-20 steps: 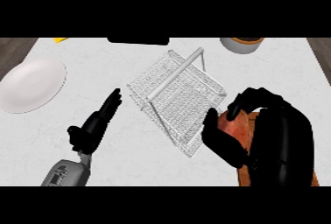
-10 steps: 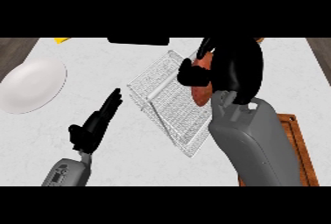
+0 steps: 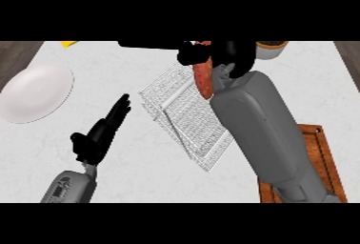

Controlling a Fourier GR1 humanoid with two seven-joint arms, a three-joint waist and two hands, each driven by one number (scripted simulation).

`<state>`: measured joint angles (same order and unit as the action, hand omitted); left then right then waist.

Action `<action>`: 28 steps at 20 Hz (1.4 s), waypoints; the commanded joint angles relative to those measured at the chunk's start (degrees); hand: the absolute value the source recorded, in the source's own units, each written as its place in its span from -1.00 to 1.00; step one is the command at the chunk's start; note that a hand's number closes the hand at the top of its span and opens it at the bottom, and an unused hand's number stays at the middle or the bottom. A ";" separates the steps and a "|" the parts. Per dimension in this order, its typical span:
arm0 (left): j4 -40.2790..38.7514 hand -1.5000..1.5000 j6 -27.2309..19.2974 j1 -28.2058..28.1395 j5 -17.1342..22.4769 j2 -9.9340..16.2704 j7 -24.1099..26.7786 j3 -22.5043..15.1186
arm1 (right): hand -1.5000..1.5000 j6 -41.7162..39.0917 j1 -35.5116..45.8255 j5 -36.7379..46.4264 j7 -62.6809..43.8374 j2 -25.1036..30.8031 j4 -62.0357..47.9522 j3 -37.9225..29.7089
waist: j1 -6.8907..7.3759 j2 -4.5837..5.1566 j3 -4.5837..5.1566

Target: Pick the sweet potato from the cutting board and place it in the tiered basket

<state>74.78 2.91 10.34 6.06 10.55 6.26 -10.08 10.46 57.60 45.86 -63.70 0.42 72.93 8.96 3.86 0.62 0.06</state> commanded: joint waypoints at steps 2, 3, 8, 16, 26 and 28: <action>-0.15 0.00 -0.75 -0.17 -0.65 -1.36 0.06 -0.85 | 1.00 11.04 0.98 -9.85 -10.39 -0.40 -3.49 -5.61 | 0.22 0.02 -0.06; -1.13 0.00 0.37 -0.76 -0.71 -0.48 0.84 -0.83 | -1.00 13.67 0.65 -11.08 -10.99 -0.40 -4.06 -4.38 | 0.48 0.03 -0.01; 1.56 0.00 -0.45 -0.05 -0.05 -0.81 -1.69 -0.19 | -1.00 23.22 2.46 -14.83 -7.49 -0.39 -5.79 -2.98 | -0.15 -0.42 -0.05; 1.96 0.00 -0.94 -4.17 0.34 0.25 -0.09 1.62 | -1.00 28.57 3.61 5.51 -11.20 1.68 -6.65 -5.57 | -4.65 -1.60 0.07; 1.56 0.00 -2.06 -4.48 1.10 2.22 -1.16 5.13 | -1.00 26.01 -9.76 19.46 -9.13 3.92 18.98 -13.31 | -8.78 -2.47 -0.11; 2.69 0.00 -1.93 -8.61 0.60 0.88 1.01 3.34 | -1.00 23.35 -13.55 20.60 -9.24 2.08 27.42 -13.06 | -8.58 -2.76 -0.09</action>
<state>76.62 0.86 4.41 6.57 11.58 6.19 -6.58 35.61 49.63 63.93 -65.25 2.98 87.60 -3.02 -4.03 -1.84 0.01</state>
